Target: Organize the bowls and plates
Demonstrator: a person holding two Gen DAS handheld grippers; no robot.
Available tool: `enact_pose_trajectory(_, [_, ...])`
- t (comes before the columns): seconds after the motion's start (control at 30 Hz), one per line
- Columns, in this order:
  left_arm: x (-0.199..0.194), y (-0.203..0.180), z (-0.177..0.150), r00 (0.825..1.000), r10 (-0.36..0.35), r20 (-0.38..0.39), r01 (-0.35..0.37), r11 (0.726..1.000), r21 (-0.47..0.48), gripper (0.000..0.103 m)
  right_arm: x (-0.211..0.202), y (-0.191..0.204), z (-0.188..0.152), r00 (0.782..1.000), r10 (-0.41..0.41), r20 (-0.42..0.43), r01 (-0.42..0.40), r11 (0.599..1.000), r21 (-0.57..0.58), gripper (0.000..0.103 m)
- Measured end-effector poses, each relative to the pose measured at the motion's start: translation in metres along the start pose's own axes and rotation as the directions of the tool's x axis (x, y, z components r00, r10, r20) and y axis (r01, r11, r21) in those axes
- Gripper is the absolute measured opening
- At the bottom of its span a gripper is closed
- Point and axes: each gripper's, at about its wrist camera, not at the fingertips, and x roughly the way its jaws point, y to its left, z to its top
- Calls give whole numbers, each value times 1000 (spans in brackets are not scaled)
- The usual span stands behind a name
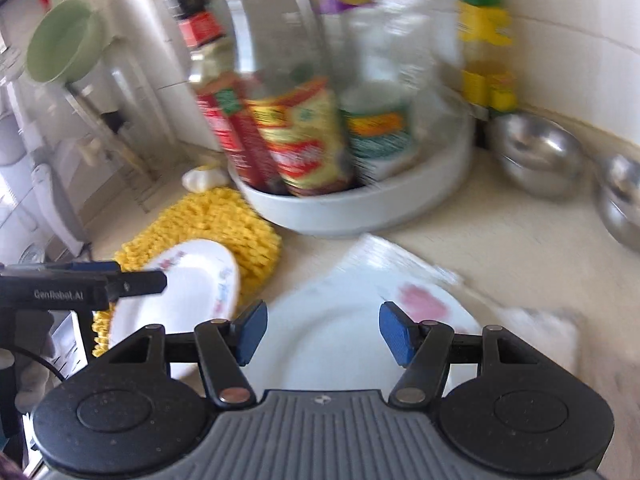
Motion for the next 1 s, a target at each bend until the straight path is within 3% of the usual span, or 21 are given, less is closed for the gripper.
enact_pose_trajectory(0.17, [-8, 29, -6, 998, 56, -10, -57, 997, -59, 101, 26, 30, 15, 999, 44, -30, -46, 996, -71, 66])
enact_pose_trajectory(0.33, [-12, 45, -15, 998, 67, -20, -68, 994, -91, 101, 45, 53, 18, 994, 77, -72, -85, 991, -108, 66])
enact_pose_trajectory(0.6, [-7, 57, -20, 996, 69, -51, -75, 990, -122, 101, 65, 70, 14, 987, 98, -129, -113, 987, -116, 66])
enact_pose_trajectory(1.0, [5, 61, -25, 996, 43, -83, -50, 994, -95, 101, 83, 77, 8, 979, 90, -183, -107, 990, -88, 66])
